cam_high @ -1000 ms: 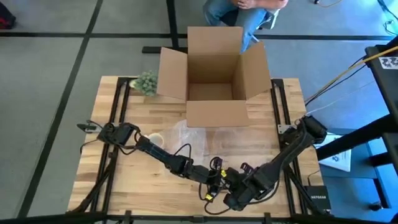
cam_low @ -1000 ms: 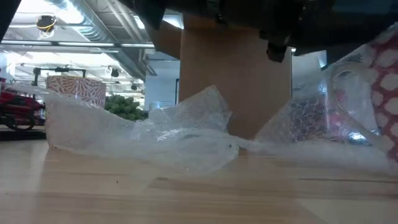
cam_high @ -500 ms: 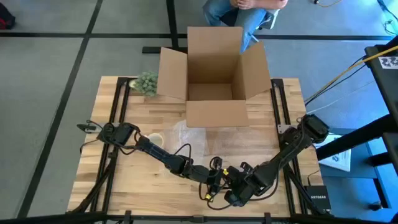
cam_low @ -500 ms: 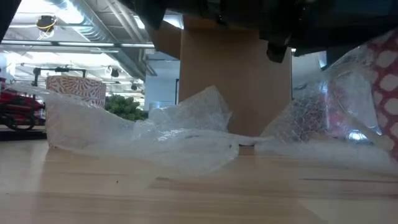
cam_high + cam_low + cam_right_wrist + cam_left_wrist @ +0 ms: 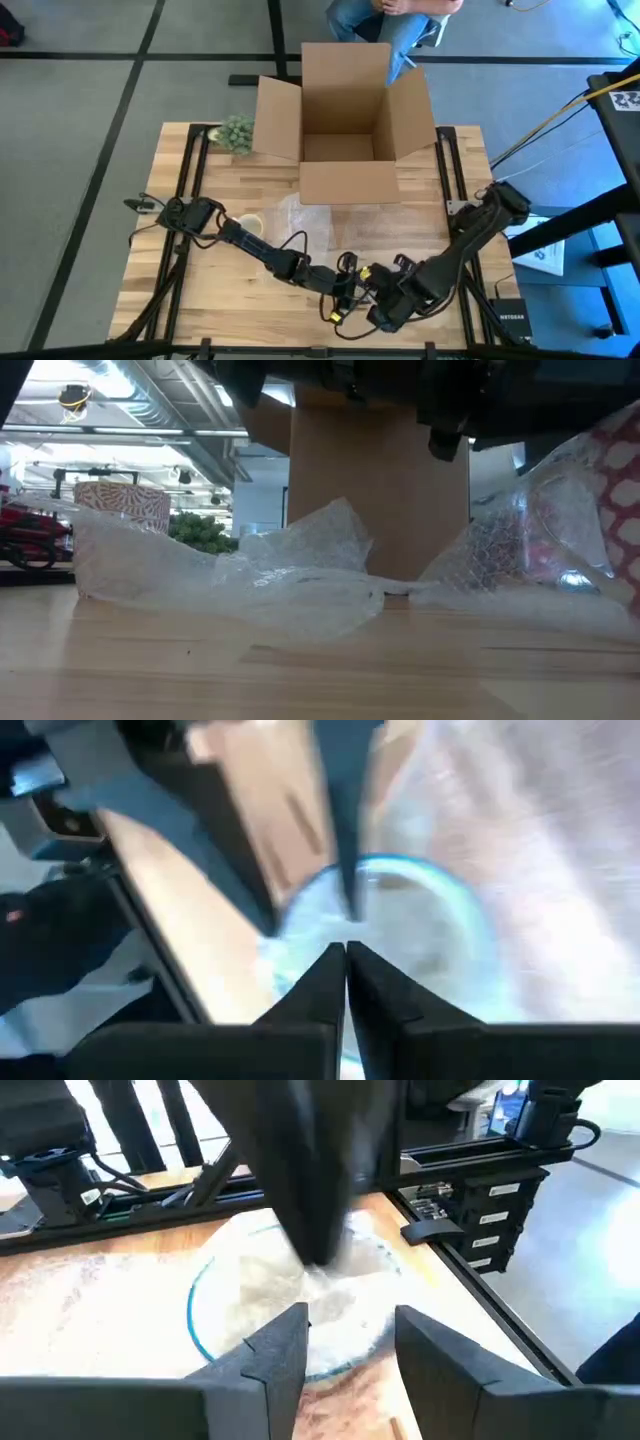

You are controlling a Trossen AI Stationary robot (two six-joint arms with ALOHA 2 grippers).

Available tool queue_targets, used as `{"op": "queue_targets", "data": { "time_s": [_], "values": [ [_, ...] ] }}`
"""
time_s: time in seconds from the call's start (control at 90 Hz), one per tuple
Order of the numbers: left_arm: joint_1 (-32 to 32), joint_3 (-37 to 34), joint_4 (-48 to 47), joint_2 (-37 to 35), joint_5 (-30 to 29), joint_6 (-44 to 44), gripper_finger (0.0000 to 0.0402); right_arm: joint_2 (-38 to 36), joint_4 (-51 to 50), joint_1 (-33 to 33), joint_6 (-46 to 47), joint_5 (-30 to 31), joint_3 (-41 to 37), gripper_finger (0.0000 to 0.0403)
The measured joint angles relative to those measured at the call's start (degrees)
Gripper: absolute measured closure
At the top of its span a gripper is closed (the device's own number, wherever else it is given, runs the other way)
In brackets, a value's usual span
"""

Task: Wrap mug
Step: Wrap the red mug with the right bubble wrap

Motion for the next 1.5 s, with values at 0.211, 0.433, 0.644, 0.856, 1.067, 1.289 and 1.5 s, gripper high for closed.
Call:
{"op": "queue_targets", "data": {
  "time_s": [0.211,0.433,0.644,0.856,1.067,1.289,1.5],
  "values": [
    [0.0,0.0,-0.1,-0.2,0.0,0.0,0.0267,-0.9,-15.0,2.7,11.9,7.7,1.6,0.0402],
    [-0.1,-0.1,-0.7,-0.8,0.2,-1.4,0.0267,-1.0,-19.4,3.2,23.6,3.8,-6.0,0.0349],
    [-0.3,-0.1,-0.5,-0.8,0.2,-1.4,0.0267,-5.9,-13.8,2.4,28.8,3.9,-18.5,0.0226],
    [-0.3,-0.1,-0.4,-0.8,0.2,-1.4,0.0267,-19.8,0.6,-2.9,30.4,8.6,-36.5,0.0150],
    [-0.3,-0.1,-0.3,-0.8,0.2,-1.4,0.0267,-31.2,13.5,-11.9,28.5,15.1,-51.6,0.0138],
    [-0.3,0.0,-0.3,-0.8,0.2,-1.4,0.0267,-31.7,27.9,-21.9,19.5,15.3,-60.9,0.0149],
    [-0.3,0.0,-0.4,-0.8,0.2,-1.3,0.0267,-25.9,34.2,-29.4,10.3,15.3,-63.2,0.0165]
  ]
}}
